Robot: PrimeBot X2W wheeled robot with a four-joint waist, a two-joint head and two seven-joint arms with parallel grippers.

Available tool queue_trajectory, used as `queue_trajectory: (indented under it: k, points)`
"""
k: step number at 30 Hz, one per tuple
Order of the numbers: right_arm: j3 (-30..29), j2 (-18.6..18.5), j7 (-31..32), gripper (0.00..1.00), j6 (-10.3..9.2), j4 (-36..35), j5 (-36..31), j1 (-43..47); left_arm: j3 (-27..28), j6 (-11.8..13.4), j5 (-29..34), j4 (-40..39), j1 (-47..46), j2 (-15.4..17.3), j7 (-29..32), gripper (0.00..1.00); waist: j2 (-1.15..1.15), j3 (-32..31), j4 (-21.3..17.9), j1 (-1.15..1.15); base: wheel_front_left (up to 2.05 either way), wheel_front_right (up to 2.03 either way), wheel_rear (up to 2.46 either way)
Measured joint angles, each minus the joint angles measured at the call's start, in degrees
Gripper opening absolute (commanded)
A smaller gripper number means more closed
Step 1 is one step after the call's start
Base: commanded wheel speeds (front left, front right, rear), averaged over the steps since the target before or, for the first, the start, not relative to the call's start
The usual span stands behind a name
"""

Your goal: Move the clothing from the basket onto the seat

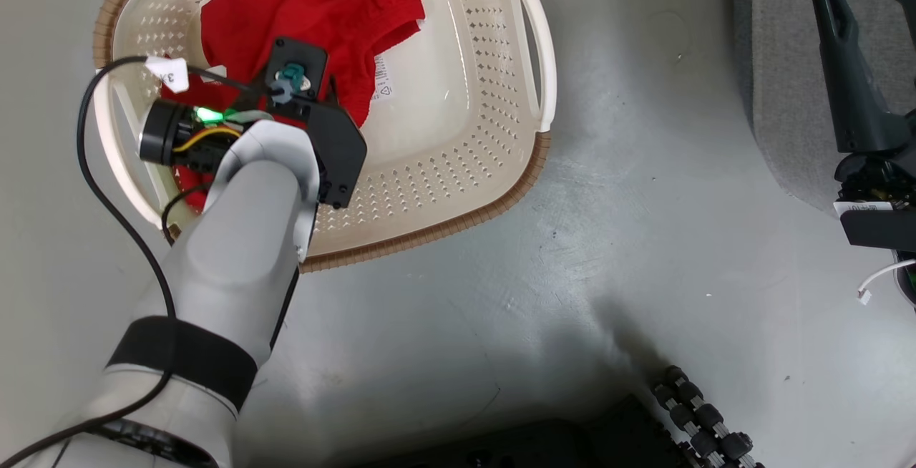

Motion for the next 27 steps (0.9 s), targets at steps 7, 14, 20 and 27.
queue_trajectory:
  k: [7,14,20,27]
  points:
    - [-0.2,-0.3,0.0,1.00,0.00,0.0,0.2,0.0,1.8,0.0,3.3,2.4,-2.4,-0.1,0.9,1.00,-0.01,0.4,0.7,0.00,0.00,0.00,0.00]
    - [-1.1,-1.1,0.0,1.00,0.00,-1.1,0.2,0.0,3.1,0.0,7.6,5.9,-5.5,-0.5,3.4,1.00,-0.01,1.0,1.4,0.00,0.00,0.00,0.00]
    - [-0.2,-1.0,0.0,1.00,0.00,-1.3,0.2,0.0,3.5,0.0,9.1,6.4,-6.7,-0.6,5.6,1.00,-0.01,2.1,1.6,0.00,0.00,0.00,0.00]
    - [0.9,-0.7,0.0,1.00,0.00,-1.6,0.2,-1.1,3.2,0.0,9.2,5.3,-6.0,-0.5,7.6,1.00,-0.01,2.7,0.9,0.00,0.00,0.00,0.00]
